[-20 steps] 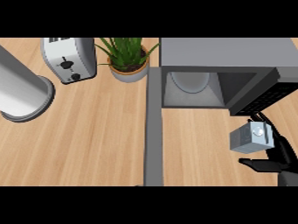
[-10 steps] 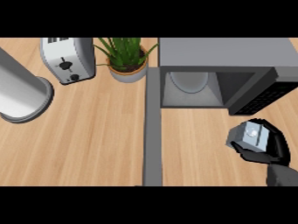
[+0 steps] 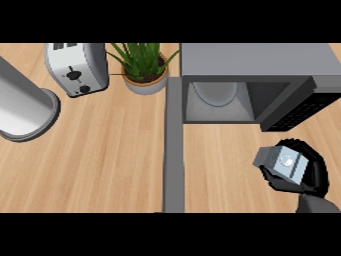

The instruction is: Pick up the milk, place it into the microwave and close the microwave

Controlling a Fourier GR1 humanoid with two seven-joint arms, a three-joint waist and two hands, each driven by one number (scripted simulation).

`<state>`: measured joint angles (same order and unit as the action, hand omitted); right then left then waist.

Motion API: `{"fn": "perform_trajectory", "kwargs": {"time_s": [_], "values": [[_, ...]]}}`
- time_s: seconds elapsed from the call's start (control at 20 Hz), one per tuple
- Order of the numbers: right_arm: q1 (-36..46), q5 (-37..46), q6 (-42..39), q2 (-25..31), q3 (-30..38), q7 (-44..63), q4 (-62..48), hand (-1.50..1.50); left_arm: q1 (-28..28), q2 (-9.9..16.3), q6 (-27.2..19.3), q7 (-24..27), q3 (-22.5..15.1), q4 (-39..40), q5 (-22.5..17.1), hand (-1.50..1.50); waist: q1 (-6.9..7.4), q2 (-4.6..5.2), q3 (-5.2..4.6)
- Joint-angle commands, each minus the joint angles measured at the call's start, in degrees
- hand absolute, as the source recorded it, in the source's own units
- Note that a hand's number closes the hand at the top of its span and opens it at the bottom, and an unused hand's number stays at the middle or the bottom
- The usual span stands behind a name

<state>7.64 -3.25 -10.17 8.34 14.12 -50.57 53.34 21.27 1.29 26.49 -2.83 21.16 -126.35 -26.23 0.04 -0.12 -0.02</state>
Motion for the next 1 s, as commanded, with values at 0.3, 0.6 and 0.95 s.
{"fn": "perform_trajectory", "kwargs": {"time_s": [0.3,0.6,0.95], "values": [[-8.2,-1.6,0.7,-6.0,-8.2,13.4,25.2,1.50,-0.9,1.5,1.0,-0.7,3.6,1.8,-3.5,-1.50,-0.05,-0.01,-0.01],[-7.0,4.2,10.6,-8.2,-14.7,19.4,32.6,1.50,2.8,0.2,5.1,2.6,4.8,2.7,-3.8,-1.50,0.30,-0.04,-0.02],[6.4,9.1,15.8,-6.1,-11.9,32.1,27.3,1.50,-1.7,1.9,2.2,-0.4,4.6,3.8,-2.9,-1.50,0.41,0.14,0.01]]}}
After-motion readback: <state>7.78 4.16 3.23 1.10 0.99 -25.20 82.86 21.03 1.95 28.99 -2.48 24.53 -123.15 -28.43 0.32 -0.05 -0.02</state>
